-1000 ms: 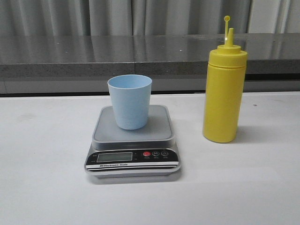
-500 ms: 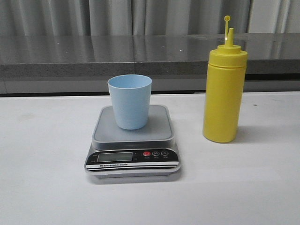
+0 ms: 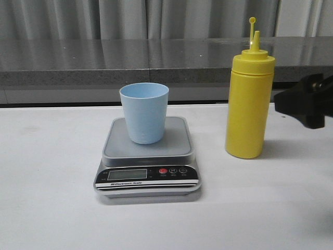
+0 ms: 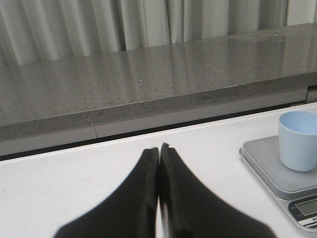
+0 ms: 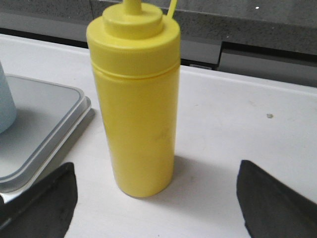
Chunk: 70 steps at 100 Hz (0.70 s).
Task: Pour seasoning into cup on scale with both arms
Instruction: 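Reach the right gripper to the yellow bottle and grasp its body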
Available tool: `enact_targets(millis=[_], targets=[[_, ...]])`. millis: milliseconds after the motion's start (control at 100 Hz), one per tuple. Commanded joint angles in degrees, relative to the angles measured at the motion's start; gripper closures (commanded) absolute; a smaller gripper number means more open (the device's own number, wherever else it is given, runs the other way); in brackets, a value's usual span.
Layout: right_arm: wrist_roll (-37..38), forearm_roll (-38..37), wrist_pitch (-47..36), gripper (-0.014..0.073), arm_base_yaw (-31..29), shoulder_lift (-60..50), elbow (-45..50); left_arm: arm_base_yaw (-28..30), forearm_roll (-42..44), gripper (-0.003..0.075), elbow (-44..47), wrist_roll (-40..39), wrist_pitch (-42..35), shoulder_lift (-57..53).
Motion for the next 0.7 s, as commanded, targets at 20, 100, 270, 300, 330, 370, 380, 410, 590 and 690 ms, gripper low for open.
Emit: enact_targets(millis=[20,100,270,300,330,370,380,410,590,690], targets=[[0.0,-1.3,-9.6,-0.0053,0.1,3.9,-2.4,0.2,0.7,0.0740,-1.6,-0.5,-4.6,0.8],[0.0,-1.3,-14.5,-0.0053,0.1,7.7,-2.7,0.2,0.7,0.0740,-1.6,-0.5,-4.6,0.8],[0.0,-1.3,-21.3,-0.0053,0.1,12.9,-3.5,0.2,0.7,0.0740,-1.6,-0.5,-4.6,0.8],[0.0,-1.4,-21.5,-0.0053,0.1,13.5,-3.9,0.2,0.7,0.0740,-1.6,-0.5,-4.6,0.8],[0.0,-1.5,-21.7,-0.0053,0.1,14.2,-4.5,0.2,0.7,0.0740,-1.6,-0.5,-4.6,0.8],[0.0,-1.6,-21.8,-0.0053,0.1,14.9,-5.3,0.2,0.7,0.0740,-1.6,-0.5,-4.6,0.8],[0.0,-1.7,-21.8,-0.0053,0.1,15.1,-5.4,0.2,0.7,0.0740,-1.6,-0.5,-4.6,0.8],[0.0,-2.0,-21.9,-0.0053,0.1,15.5,-6.2,0.2,0.7,0.0740,-1.6,-0.5,-4.6,0.8],[0.0,-4.3,-21.1,-0.0053,0.1,17.3,-9.9,0.2,0.7,0.0740,-1.6,-0.5,-4.6,0.8],[0.0,-4.5,-21.0,-0.0053,0.1,18.6,-11.7,0.2,0.7,0.0740,-1.6,-0.5,-4.6,0.8]])
